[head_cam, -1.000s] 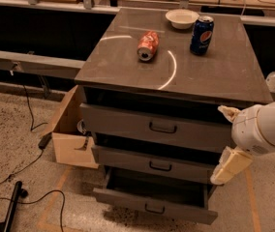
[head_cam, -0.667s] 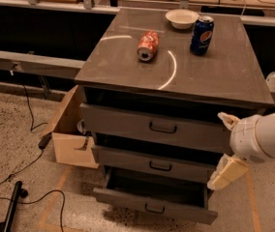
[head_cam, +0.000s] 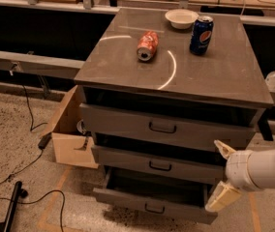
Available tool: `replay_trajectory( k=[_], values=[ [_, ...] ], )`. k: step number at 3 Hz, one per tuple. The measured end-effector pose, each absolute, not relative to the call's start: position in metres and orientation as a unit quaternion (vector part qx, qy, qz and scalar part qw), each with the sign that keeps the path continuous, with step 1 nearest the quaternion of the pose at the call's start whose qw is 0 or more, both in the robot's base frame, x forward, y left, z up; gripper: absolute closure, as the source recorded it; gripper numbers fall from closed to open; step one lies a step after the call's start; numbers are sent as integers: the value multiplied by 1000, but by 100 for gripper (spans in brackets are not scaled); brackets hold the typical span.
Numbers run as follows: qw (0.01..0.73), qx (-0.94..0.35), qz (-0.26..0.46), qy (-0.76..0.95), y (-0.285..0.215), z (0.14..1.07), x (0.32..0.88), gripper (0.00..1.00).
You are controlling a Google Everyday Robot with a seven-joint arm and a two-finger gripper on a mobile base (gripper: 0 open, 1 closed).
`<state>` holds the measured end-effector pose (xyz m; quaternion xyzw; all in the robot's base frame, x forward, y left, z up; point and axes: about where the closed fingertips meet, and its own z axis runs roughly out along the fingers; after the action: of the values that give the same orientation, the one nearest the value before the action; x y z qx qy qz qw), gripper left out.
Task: Open middle drawer
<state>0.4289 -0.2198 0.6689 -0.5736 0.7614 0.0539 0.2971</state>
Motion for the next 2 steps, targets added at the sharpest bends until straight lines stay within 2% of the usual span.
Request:
replay_trajectory(
  k=[1, 2],
  values=[
    [287, -589, 53, 754, -207, 614, 429, 0],
    [299, -584, 37, 754, -210, 614, 438, 0]
  ],
)
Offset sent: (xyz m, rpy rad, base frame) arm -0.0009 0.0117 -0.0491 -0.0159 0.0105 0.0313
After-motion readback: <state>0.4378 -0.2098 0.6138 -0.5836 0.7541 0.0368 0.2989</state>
